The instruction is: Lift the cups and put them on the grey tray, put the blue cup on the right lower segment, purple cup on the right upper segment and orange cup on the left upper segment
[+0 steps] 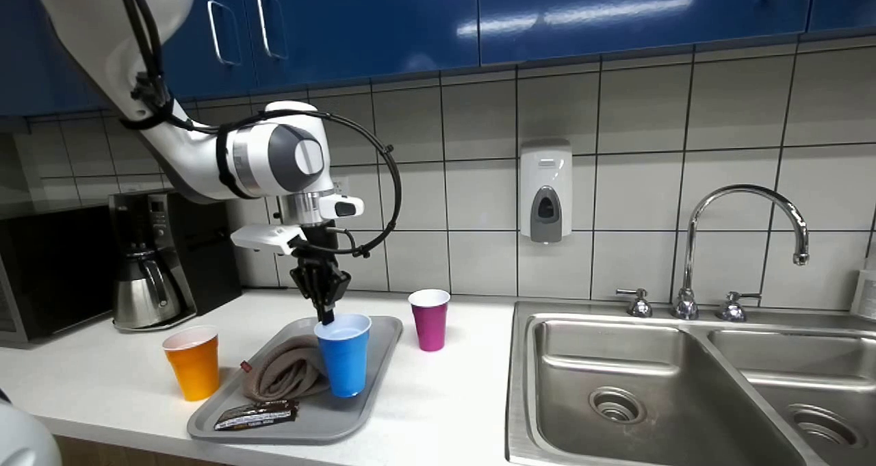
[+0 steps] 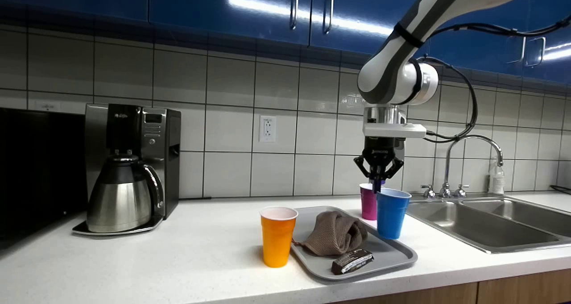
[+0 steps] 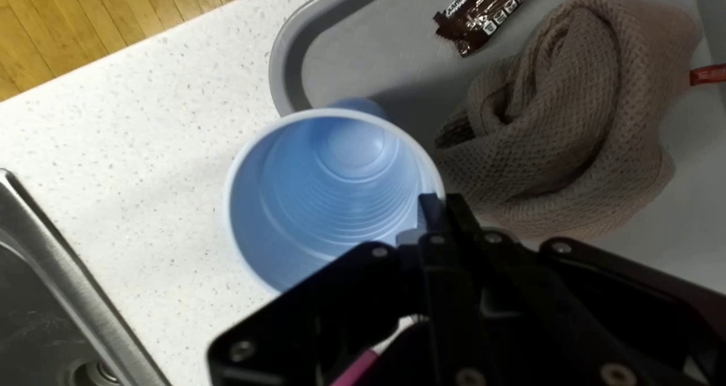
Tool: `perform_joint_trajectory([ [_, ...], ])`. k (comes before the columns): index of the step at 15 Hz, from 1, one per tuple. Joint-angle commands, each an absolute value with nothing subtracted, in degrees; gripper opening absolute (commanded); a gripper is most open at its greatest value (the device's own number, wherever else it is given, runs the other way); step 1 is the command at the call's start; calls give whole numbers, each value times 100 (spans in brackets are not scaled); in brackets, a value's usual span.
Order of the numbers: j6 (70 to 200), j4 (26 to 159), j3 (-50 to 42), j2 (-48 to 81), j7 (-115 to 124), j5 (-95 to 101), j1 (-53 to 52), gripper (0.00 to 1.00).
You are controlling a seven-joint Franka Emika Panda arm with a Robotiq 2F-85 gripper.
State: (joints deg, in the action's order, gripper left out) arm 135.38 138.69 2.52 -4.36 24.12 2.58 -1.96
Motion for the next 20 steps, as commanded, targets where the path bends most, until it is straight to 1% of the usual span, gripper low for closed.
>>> perform_joint_trajectory([
  [1, 13671, 13898, 339, -245, 2666, 394, -205, 1],
  [8, 13833, 13903, 334, 48, 2730, 450, -325, 1],
  [9, 13789, 13879, 335, 41, 2782, 440, -345, 23],
  [11, 13698, 13862, 340, -21, 2737, 404, -370, 38],
  [13, 13645, 13844, 337, -71, 2772, 446, -379, 51],
  [19, 13122, 13649, 356, -342, 2578, 362, -392, 96],
  [20, 13075, 13589, 355, -375, 2563, 352, -383, 100],
])
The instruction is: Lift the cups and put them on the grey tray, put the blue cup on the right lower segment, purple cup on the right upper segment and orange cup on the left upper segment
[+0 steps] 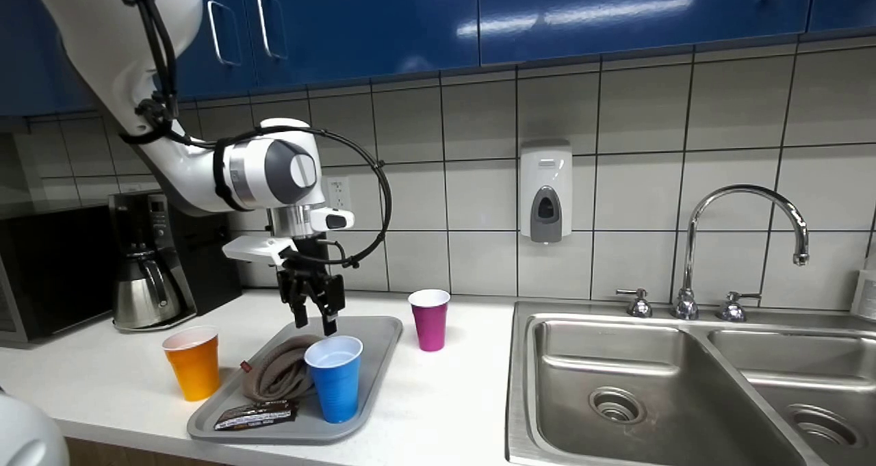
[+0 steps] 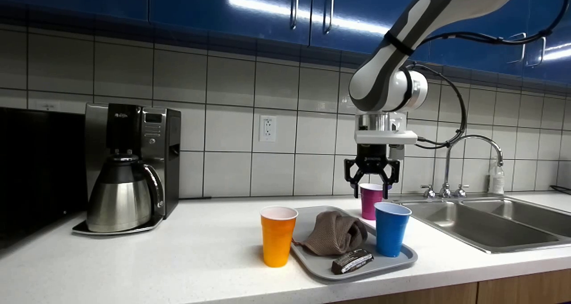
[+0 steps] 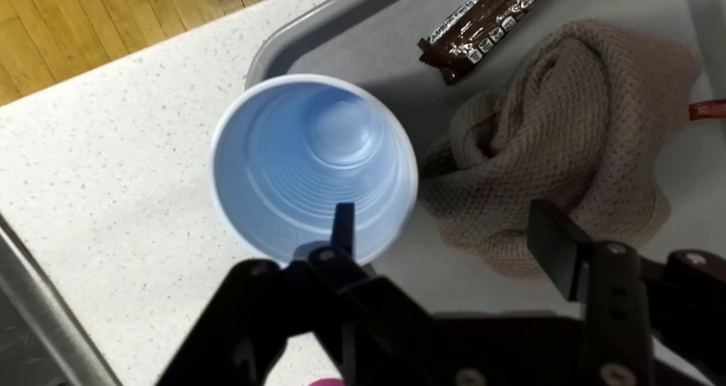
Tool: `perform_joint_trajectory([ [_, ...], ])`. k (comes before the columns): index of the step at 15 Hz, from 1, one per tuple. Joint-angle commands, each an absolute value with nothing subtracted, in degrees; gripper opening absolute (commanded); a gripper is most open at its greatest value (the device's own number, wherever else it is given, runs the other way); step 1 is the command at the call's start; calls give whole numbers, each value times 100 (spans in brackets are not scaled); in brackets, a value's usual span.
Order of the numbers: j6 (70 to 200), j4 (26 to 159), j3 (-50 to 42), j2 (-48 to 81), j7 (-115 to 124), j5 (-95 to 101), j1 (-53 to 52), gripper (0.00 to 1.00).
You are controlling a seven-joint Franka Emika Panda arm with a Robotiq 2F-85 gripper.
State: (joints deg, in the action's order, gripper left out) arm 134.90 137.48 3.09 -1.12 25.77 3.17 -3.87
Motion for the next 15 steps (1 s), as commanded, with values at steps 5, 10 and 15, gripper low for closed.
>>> perform_joint_trajectory([
  [5, 13018, 13176, 308, -254, 2650, 444, -286, 100],
  [10, 13122, 12687, 135, 205, 2742, 754, -129, 100],
  [15, 13256, 12041, -116, 981, 2731, 830, -102, 100],
])
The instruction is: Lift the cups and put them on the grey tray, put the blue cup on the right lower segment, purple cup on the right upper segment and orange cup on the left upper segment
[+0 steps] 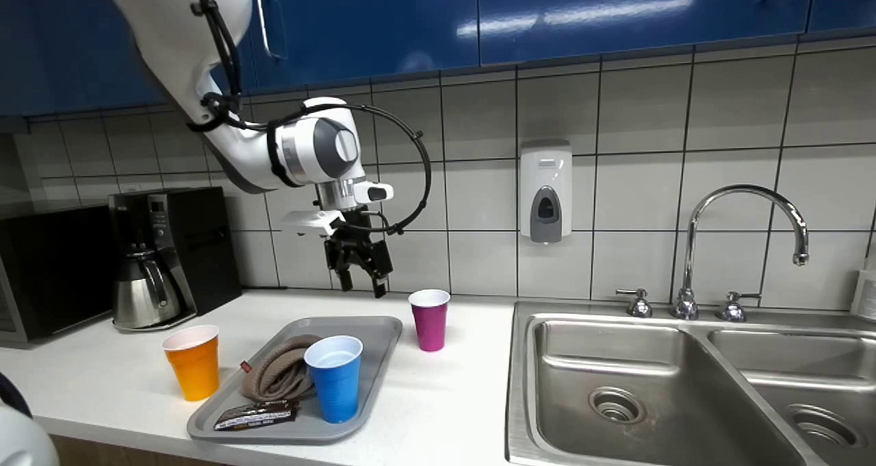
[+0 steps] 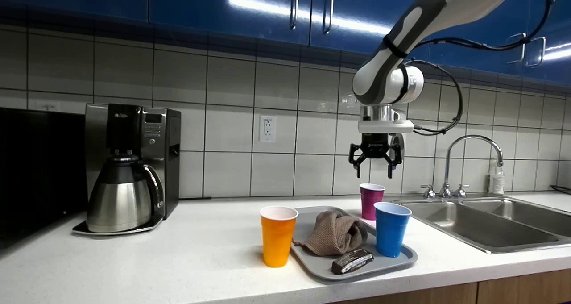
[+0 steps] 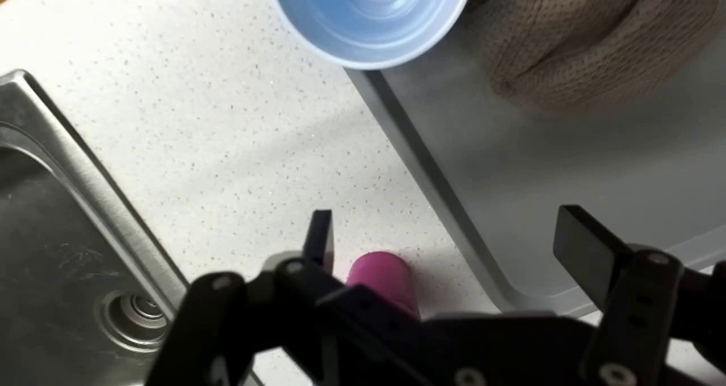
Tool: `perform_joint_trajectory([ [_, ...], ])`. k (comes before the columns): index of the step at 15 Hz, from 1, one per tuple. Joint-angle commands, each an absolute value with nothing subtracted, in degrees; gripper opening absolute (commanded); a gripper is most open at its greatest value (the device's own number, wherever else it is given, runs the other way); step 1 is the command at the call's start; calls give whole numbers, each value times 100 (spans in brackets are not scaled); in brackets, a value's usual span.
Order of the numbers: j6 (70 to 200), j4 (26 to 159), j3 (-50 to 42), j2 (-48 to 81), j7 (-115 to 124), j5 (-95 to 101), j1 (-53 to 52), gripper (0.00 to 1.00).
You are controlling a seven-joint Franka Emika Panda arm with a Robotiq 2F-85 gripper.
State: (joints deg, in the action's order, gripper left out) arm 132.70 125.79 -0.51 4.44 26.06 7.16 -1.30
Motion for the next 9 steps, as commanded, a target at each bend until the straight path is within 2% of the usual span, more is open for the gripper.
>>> perform_joint_trajectory([
  [1, 13284, 11905, -159, 1156, 2699, 810, -122, 100],
  [9, 13222, 10792, -440, 2232, 2542, 684, -168, 100],
])
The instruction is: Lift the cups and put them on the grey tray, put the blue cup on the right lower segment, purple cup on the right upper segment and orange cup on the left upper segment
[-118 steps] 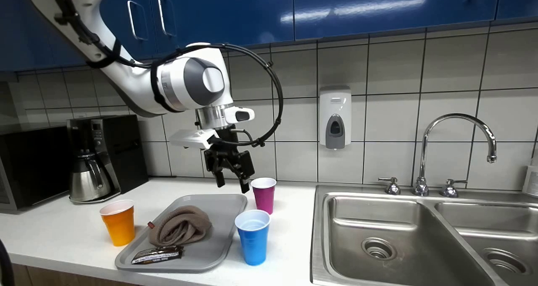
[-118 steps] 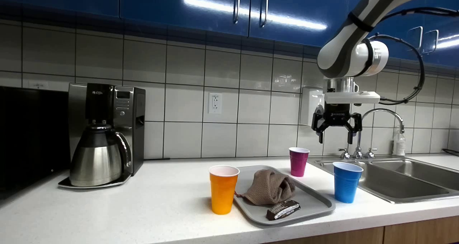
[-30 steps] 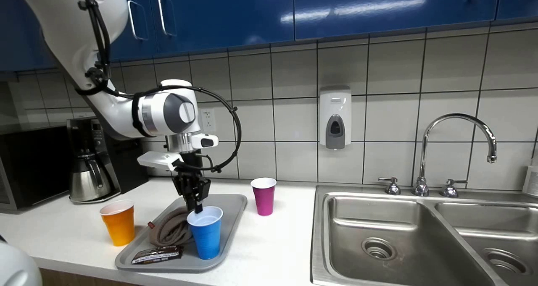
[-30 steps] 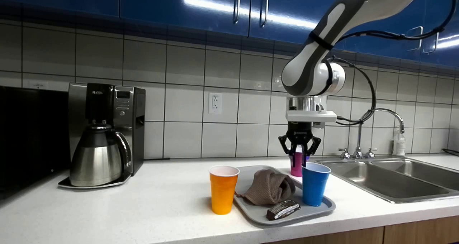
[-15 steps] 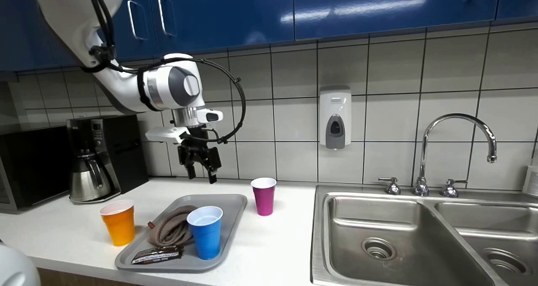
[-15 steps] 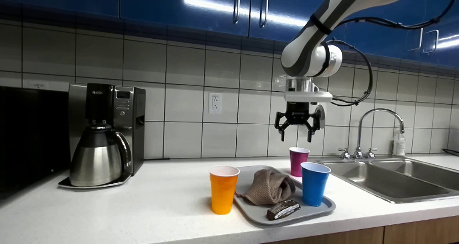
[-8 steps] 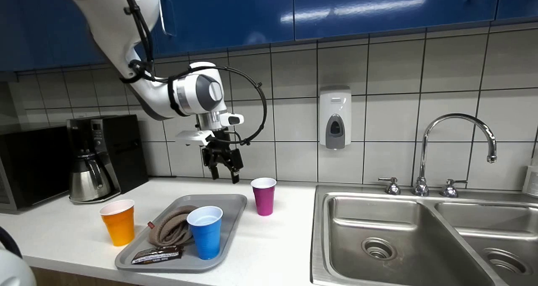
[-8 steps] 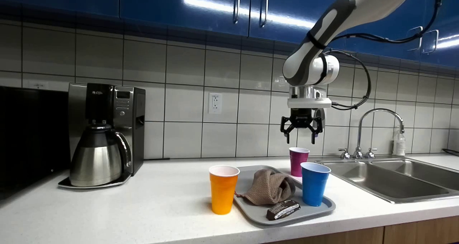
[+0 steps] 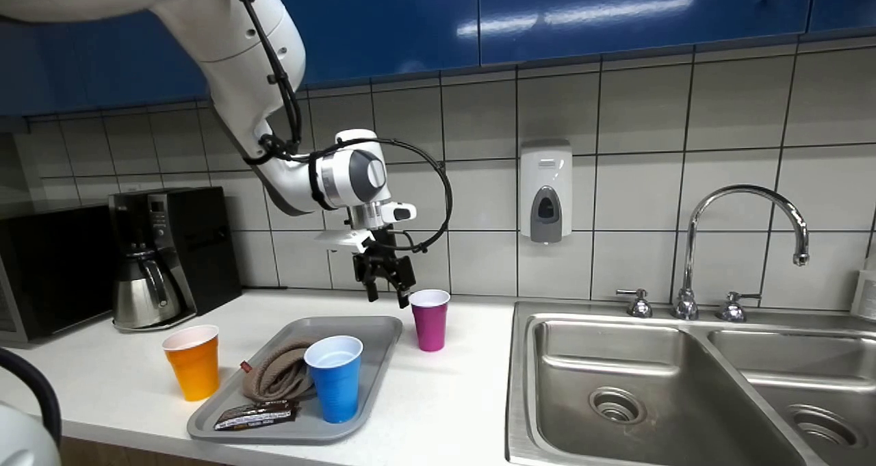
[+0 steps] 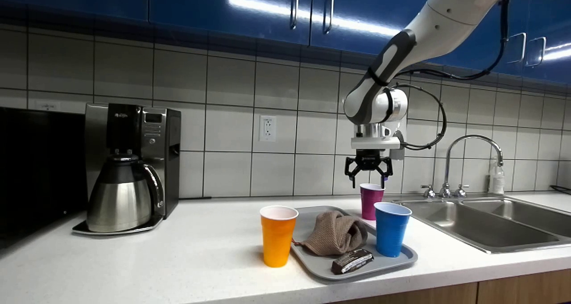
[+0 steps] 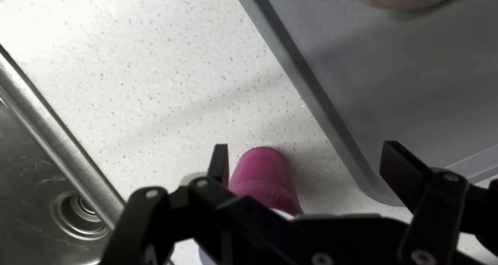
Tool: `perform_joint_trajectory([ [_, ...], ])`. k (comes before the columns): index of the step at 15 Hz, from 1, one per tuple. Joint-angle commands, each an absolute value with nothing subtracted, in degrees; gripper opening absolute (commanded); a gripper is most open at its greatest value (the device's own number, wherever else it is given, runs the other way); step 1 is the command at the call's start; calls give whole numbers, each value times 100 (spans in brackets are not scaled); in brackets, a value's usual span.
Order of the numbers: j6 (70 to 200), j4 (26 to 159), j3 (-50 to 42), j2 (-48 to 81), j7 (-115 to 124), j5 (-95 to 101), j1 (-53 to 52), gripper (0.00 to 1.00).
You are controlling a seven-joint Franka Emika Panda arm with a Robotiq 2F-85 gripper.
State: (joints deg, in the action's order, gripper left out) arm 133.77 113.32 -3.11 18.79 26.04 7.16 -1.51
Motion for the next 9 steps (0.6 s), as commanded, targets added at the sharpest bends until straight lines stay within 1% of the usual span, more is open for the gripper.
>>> perform_joint_trajectory([
  [1, 13202, 10678, -472, 2301, 2533, 662, -167, 100],
  [9, 13140, 9906, -590, 2722, 2507, 596, -178, 100],
])
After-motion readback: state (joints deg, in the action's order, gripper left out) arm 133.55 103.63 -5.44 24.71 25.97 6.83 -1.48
